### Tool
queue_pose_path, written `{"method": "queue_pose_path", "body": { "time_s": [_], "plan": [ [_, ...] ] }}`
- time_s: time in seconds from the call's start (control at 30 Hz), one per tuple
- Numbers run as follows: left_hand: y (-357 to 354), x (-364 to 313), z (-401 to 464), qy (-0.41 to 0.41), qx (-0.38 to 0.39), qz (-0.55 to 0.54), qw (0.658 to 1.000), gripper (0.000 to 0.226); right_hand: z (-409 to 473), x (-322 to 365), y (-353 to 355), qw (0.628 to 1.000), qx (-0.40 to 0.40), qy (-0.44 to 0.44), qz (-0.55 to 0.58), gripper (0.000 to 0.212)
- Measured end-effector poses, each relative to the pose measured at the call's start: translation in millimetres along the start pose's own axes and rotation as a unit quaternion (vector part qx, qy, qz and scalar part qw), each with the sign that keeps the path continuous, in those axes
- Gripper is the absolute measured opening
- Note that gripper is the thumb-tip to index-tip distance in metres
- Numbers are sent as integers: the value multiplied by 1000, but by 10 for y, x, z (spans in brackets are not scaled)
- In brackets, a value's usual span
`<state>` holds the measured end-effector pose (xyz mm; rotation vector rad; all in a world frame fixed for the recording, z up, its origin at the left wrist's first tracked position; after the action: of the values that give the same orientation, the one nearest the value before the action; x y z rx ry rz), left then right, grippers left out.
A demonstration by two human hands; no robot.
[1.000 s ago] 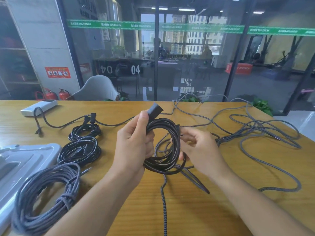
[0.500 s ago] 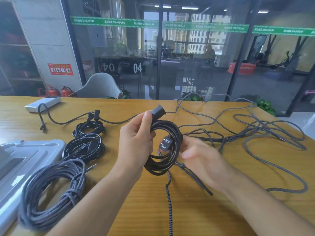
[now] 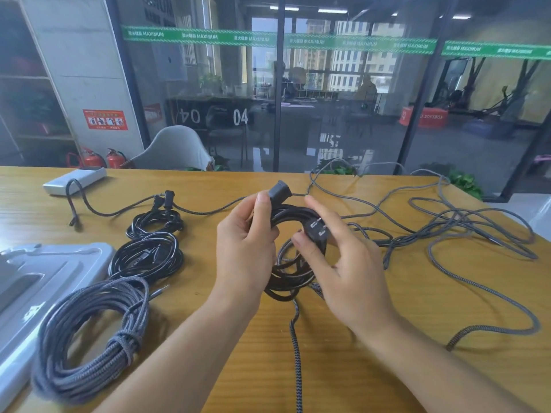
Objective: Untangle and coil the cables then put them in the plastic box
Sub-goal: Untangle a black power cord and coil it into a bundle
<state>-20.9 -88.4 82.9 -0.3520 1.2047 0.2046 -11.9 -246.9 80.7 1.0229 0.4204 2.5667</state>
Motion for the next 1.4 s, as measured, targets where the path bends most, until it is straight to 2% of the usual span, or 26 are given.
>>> {"method": "queue_pose_path", "body": {
  "time_s": [0.07, 0.17, 0.37, 0.5, 0.67, 0.8, 0.97, 1.07, 1.17, 1.23, 1.3, 1.37, 1.4],
  "plan": [
    [60, 27, 35, 17, -18, -2, 1000, 35, 21, 3, 106, 998, -44, 25, 37, 39],
    [153, 33, 75, 33, -31, -20, 999, 33, 40, 10, 121, 984, -38, -25, 174, 21],
    [169, -15, 122, 37, -9, -51, 998, 32, 82, -169, 113, 909, -82, -204, 354, 34],
    [232, -47, 195, 48, -4, -66, 997, 40, 92, -178, 153, 883, -91, -232, 398, 32],
    [275, -93, 233, 58, 1, -84, 995, 32, 120, -177, 188, 857, -101, -247, 442, 29],
    [264, -68, 215, 70, 9, -110, 991, 31, 111, -242, 104, 833, -76, -276, 474, 28],
    [188, -66, 129, 71, 27, -138, 987, 32, -8, -344, -80, 814, -30, -377, 442, 38],
    [113, -66, 85, 61, 43, -125, 989, 31, -52, -412, -80, 820, -38, -429, 376, 38],
    [64, -60, 59, 55, 55, -113, 991, 33, -28, -455, -47, 843, -48, -423, 330, 37],
    [28, -62, 38, 49, 63, -107, 991, 37, -10, -473, -22, 863, -64, -394, 311, 29],
    [-1, -74, 19, 45, 69, -106, 991, 40, 7, -415, -14, 901, -49, -339, 265, 13],
    [3, -92, 21, 40, 66, -105, 991, 40, 18, -314, -31, 943, -4, -269, 196, 21],
    [18, -98, 27, 38, 61, -104, 992, 39, 20, -272, -56, 950, 19, -247, 191, 30]
  ]
}}
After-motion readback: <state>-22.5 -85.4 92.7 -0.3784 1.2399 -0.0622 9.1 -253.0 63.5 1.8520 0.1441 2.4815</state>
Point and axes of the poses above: each hand's wrist, its own z-axis towards the middle knuckle, its own y-axis out of the back of the hand, x = y × z, the point moved 6 cm from there along z, towards the middle knuckle, and after that the axes turned 4 degrees about z, right-handed, at the moved point
